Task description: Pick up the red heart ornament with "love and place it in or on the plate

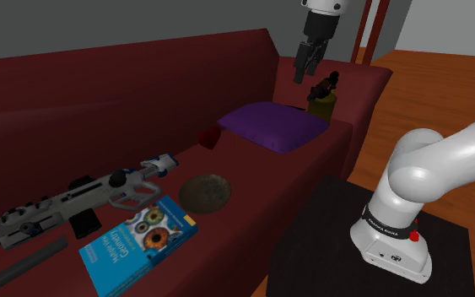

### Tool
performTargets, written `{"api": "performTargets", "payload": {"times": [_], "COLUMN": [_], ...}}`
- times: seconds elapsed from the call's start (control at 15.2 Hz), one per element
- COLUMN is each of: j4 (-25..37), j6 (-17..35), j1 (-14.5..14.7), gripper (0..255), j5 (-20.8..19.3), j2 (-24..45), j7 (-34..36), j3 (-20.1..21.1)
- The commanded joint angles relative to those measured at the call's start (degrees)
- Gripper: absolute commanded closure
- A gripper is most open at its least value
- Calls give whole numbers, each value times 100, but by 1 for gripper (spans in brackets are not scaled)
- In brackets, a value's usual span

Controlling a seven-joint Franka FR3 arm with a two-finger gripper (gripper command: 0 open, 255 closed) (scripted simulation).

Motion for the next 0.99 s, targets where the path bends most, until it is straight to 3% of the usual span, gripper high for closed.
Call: {"api": "performTargets", "payload": {"times": [0.0, 0.92], "j4": [0, 933], "j6": [0, 1467], "j1": [0, 794], "gripper": [0, 0], "j5": [0, -459], "j2": [0, 2904], "j7": [0, -3351], "j3": [0, -865]}}
